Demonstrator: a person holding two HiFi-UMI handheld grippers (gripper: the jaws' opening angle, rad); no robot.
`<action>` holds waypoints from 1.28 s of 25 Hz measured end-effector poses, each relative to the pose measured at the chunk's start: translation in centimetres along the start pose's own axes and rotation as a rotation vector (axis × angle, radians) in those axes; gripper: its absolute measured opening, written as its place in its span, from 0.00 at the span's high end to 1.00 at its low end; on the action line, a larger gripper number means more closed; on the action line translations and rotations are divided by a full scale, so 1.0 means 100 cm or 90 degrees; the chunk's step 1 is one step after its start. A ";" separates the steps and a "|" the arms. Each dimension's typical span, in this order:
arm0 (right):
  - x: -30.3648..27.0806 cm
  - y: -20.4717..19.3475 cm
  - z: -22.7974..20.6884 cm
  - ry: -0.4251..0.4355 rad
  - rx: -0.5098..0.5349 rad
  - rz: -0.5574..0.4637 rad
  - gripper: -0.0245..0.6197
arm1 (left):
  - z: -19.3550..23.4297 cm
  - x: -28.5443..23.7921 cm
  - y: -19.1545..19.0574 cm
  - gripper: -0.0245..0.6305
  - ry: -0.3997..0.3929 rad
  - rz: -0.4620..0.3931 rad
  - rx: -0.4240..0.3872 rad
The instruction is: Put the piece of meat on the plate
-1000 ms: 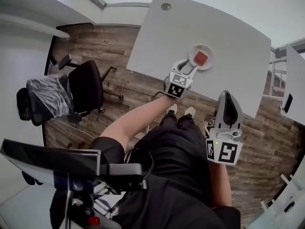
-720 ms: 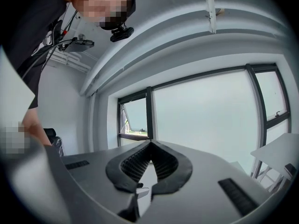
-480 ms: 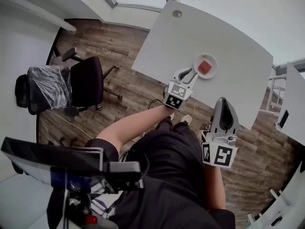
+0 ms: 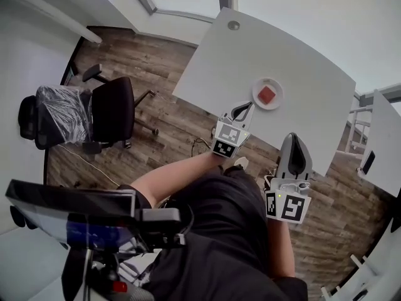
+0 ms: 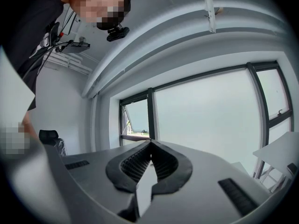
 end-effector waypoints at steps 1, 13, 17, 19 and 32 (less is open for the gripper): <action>0.000 0.001 -0.001 0.001 0.001 -0.001 0.95 | -0.001 0.003 0.002 0.95 0.001 -0.005 0.002; 0.007 0.006 0.006 0.010 0.003 -0.003 0.95 | -0.013 0.046 0.020 0.95 -0.008 -0.050 -0.006; 0.011 0.008 0.008 0.004 0.001 -0.004 0.95 | -0.013 0.060 0.024 0.95 0.000 -0.060 0.006; 0.011 0.008 0.010 0.004 0.002 -0.003 0.95 | -0.015 0.066 0.027 0.95 0.001 -0.066 0.012; 0.011 0.006 0.010 0.009 0.005 -0.006 0.95 | -0.022 0.089 0.050 0.95 0.009 -0.126 0.013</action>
Point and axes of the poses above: the fingertips, and each gripper's own axes: x backward along the fingers, z to its left, y out of its top, the point moved 6 cm from there along x, backward along the fingers, and after that the axes turned 10 degrees about y, right-handed, at the moved point
